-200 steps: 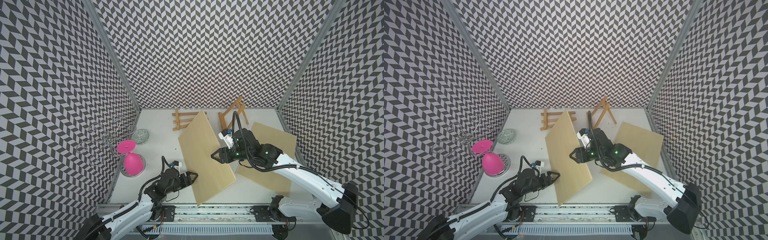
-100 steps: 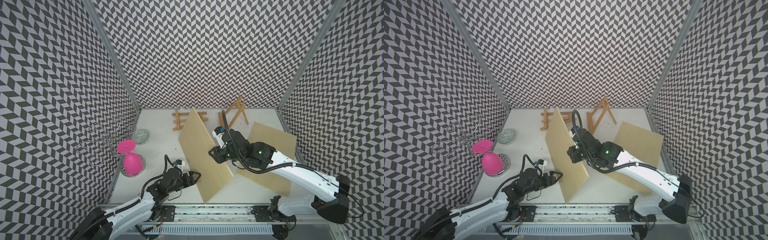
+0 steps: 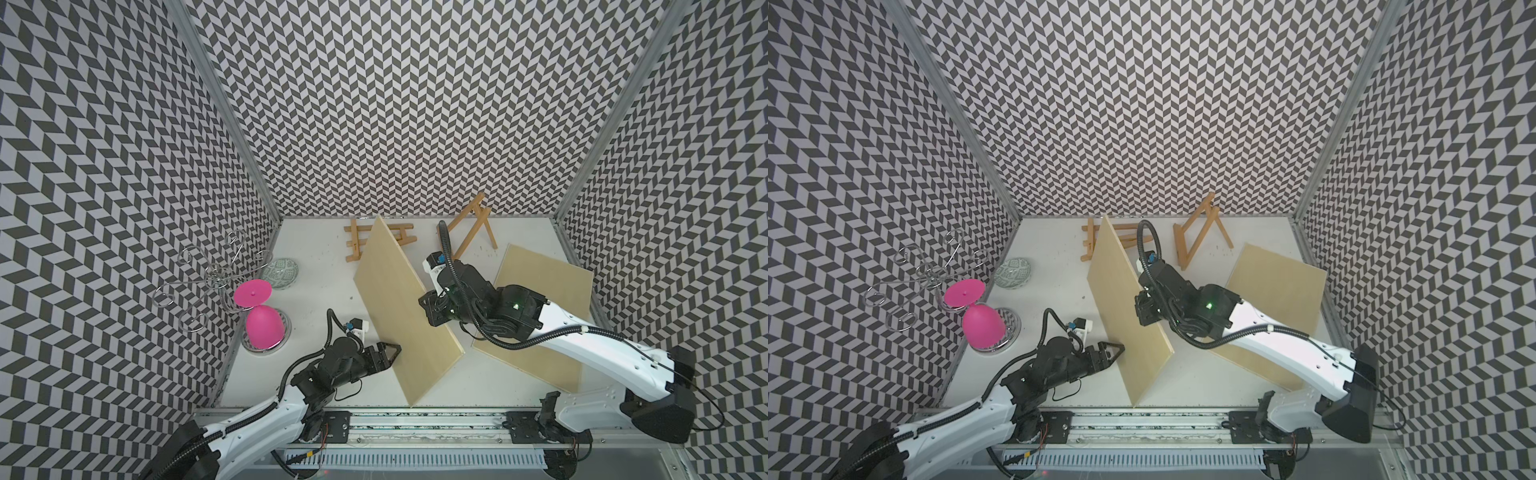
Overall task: Assemble the easel
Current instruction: Pick up the drawing board from the center of the board.
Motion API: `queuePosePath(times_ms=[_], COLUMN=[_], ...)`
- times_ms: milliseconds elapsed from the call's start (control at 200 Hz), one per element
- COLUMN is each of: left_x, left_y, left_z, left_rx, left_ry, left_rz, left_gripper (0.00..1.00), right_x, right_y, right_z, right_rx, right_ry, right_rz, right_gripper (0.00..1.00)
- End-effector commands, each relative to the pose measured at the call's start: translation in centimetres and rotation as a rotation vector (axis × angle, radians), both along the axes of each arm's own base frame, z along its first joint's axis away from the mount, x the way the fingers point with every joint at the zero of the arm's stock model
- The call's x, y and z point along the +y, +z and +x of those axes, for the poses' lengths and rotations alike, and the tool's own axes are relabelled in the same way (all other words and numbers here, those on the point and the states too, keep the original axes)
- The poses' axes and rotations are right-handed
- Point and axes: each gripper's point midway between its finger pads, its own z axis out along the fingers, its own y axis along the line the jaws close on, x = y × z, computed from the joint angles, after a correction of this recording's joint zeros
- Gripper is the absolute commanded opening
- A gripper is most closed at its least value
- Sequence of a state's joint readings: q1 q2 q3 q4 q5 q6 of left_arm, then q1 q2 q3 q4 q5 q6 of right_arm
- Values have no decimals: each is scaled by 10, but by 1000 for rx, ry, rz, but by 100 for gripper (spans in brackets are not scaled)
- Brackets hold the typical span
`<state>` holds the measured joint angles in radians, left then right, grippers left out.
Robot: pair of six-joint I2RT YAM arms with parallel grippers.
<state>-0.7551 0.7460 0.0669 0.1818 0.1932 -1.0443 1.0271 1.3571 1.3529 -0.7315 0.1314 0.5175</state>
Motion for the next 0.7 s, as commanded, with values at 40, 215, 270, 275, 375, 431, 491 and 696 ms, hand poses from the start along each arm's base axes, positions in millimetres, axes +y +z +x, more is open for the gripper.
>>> queuePosePath(times_ms=[40,215,270,275,375,431,491,696], left_x=[-4,-4,-5,-5,-6,-5,-6,-11], left_y=[16,19,22,22,26,28,32,61], left_z=[8,9,10,10,12,14,16,26], left_rx=[-46,-57,-60,-61,-78,-88,-99,-178], left_ry=[11,13,12,13,8,14,16,15], left_rz=[-10,-12,-13,-14,-13,-7,-5,-5], left_gripper=[85,85,85,85,85,86,86,92], right_x=[18,15,14,14,14,11,6,-14], right_y=[22,32,35,35,42,44,46,71], right_z=[0,3,4,4,5,8,12,19], right_rx=[-85,-112,-119,-120,-136,-151,-176,-255], right_ry=[49,28,23,24,20,2,-26,-107], right_rz=[49,65,69,69,78,68,58,102], right_gripper=[8,1,0,0,0,0,0,0])
